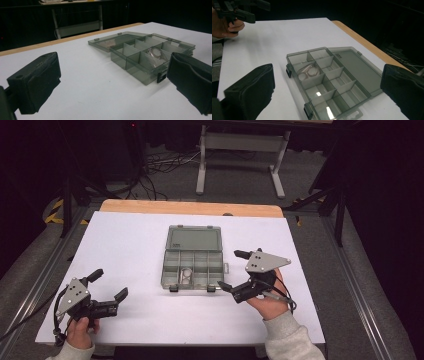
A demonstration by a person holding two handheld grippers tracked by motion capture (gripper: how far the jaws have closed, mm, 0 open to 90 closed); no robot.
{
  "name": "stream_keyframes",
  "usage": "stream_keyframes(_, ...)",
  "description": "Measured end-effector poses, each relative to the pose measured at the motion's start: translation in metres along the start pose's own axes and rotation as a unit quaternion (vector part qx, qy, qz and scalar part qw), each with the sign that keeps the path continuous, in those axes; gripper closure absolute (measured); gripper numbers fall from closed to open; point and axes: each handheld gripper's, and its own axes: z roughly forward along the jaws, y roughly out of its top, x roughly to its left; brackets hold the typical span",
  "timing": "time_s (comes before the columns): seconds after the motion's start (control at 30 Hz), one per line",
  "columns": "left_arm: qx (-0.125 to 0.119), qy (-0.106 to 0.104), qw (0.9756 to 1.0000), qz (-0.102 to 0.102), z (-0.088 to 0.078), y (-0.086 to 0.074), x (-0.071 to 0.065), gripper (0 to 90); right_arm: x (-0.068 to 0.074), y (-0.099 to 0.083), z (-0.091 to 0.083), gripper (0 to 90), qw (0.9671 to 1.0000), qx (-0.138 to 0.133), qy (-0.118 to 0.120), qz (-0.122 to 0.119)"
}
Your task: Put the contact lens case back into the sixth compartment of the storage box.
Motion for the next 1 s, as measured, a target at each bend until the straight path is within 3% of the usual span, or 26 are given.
stream_keyframes(0.47, -0.002, 0.000, 1.0000, 0.000, 0.001, -0.002, 0.000, 0.0, -0.004, -0.057, -0.020, 0.2, 0.9984, -0.023, -0.034, 0.039)
stream_keyframes(0.8, -0.006, -0.007, 1.0000, 0.002, 0.002, -0.004, 0.000, 0.0, -0.003, -0.092, -0.023, 0.2, 0.9971, -0.026, -0.035, 0.063)
stream_keyframes(1.0, -0.009, -0.001, 1.0000, 0.001, 0.003, -0.008, 0.001, 0.0, -0.004, -0.108, -0.024, 0.2, 0.9945, -0.032, -0.051, 0.086)
